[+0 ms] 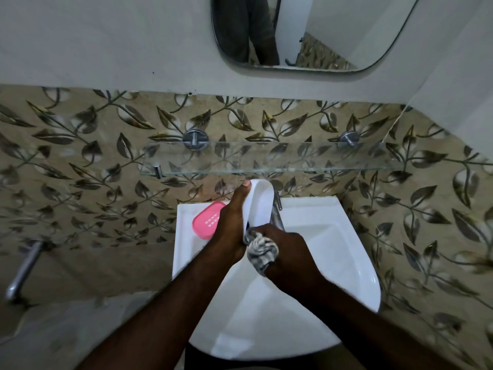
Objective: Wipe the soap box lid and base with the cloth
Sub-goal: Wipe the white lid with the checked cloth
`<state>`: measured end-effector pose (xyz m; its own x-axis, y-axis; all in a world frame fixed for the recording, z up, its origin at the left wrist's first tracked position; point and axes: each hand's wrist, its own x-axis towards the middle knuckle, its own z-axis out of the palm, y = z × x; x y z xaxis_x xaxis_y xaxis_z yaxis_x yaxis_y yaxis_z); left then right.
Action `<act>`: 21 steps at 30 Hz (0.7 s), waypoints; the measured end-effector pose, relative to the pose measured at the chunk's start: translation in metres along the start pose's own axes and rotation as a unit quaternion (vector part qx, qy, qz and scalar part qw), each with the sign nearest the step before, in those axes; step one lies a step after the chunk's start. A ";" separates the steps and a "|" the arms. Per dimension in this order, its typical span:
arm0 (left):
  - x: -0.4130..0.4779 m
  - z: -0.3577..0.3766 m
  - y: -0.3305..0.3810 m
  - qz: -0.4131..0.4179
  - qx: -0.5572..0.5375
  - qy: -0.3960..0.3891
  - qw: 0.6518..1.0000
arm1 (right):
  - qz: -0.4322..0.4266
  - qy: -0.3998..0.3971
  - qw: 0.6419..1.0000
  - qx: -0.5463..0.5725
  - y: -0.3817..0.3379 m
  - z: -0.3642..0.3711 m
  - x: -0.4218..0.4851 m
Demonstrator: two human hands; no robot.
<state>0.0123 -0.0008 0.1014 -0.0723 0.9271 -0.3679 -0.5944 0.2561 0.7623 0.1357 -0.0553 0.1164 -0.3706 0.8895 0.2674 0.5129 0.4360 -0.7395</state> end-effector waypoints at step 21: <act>-0.002 0.011 -0.007 -0.009 0.092 -0.036 0.995 | 0.123 0.054 0.980 0.144 -0.005 -0.004 -0.001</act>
<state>0.0252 -0.0013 0.1021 -0.0022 0.9373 -0.3486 -0.4373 0.3126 0.8433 0.1367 -0.0579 0.1217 -0.1717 0.9788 0.1120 0.3307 0.1643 -0.9293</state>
